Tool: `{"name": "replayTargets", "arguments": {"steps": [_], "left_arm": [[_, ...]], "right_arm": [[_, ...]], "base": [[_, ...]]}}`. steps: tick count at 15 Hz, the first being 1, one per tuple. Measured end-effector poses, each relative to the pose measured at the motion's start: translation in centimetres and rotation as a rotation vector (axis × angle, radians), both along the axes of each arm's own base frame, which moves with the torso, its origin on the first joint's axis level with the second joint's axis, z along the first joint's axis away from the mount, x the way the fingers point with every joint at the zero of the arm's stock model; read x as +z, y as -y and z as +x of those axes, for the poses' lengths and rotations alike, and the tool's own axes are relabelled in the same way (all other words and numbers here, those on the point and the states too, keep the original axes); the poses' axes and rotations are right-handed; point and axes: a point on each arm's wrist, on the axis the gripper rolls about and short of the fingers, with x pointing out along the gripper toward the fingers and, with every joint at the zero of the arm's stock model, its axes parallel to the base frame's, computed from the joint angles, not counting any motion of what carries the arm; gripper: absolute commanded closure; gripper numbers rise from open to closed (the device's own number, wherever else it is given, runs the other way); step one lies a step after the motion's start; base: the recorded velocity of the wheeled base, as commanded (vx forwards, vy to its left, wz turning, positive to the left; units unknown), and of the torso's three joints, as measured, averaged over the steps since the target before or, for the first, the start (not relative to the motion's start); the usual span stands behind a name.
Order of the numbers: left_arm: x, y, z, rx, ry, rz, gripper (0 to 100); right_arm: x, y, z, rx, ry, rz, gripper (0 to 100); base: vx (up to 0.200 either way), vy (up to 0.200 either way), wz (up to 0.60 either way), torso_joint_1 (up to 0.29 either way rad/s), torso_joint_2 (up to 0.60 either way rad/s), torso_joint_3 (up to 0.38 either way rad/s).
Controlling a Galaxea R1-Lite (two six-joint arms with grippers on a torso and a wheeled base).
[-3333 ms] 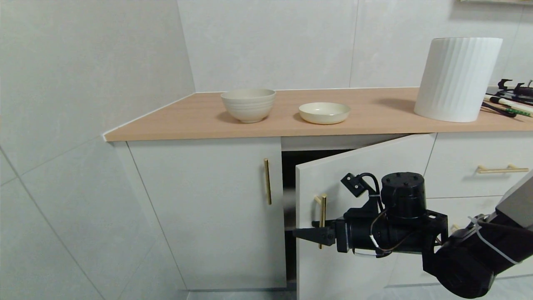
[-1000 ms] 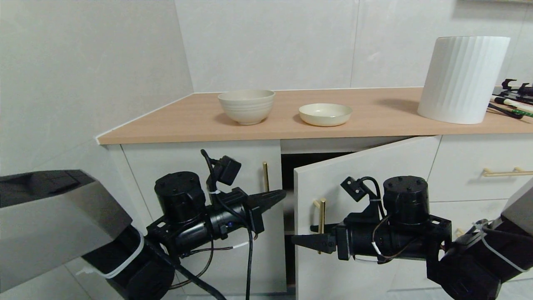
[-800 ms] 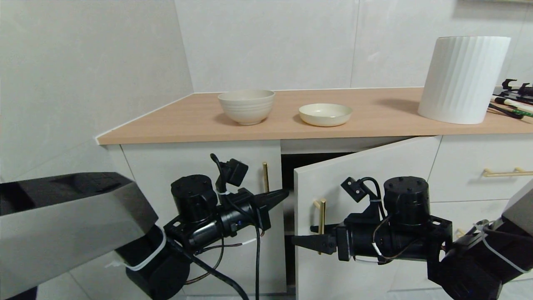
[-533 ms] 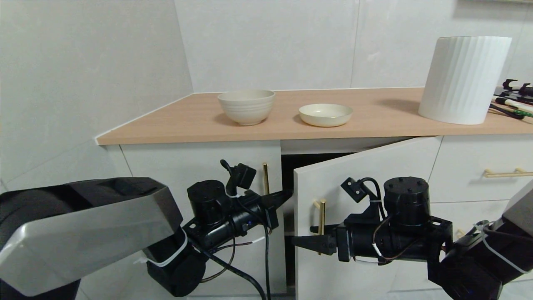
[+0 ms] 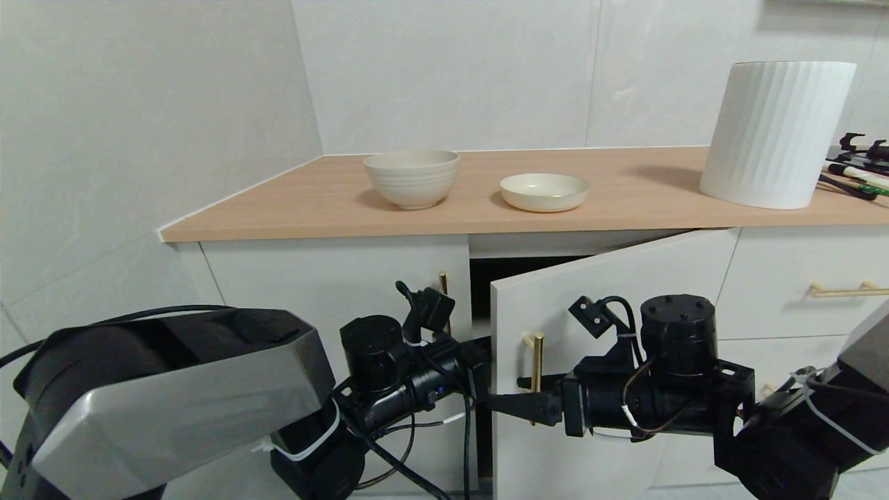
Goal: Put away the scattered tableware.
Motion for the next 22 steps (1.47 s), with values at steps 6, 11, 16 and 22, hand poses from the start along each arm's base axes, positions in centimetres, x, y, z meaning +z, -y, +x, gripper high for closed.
{"name": "replayTargets", "arguments": {"steps": [6, 11, 16, 22], "left_arm": [[-0.1, 0.3, -0.4, -0.003, -0.002, 0.003, 100], [0.0, 0.9, -0.8, -0.041, 0.000, -0.001, 100], [0.0, 0.9, -1.3, -0.046, -0.008, 0.004, 100], [0.3, 1.0, -1.5, -0.035, -0.003, 0.002, 100]], "right_arm": [[0.2, 2.0, 1.2, -0.223, 0.162, -0.034, 0], [0.7, 3.7, -0.3, -0.277, 0.193, -0.028, 0], [-0.2, 6.8, -5.1, -0.253, 0.115, -0.092, 0], [-0.6, 8.1, -7.5, -0.198, 0.069, -0.104, 0]], "base": [[0.000, 0.000, 0.00, 0.000, 0.00, 0.000], [0.000, 0.000, 0.00, 0.000, 0.00, 0.000], [0.000, 0.000, 0.00, 0.000, 0.00, 0.000], [0.000, 0.000, 0.00, 0.000, 0.00, 0.000]]}}
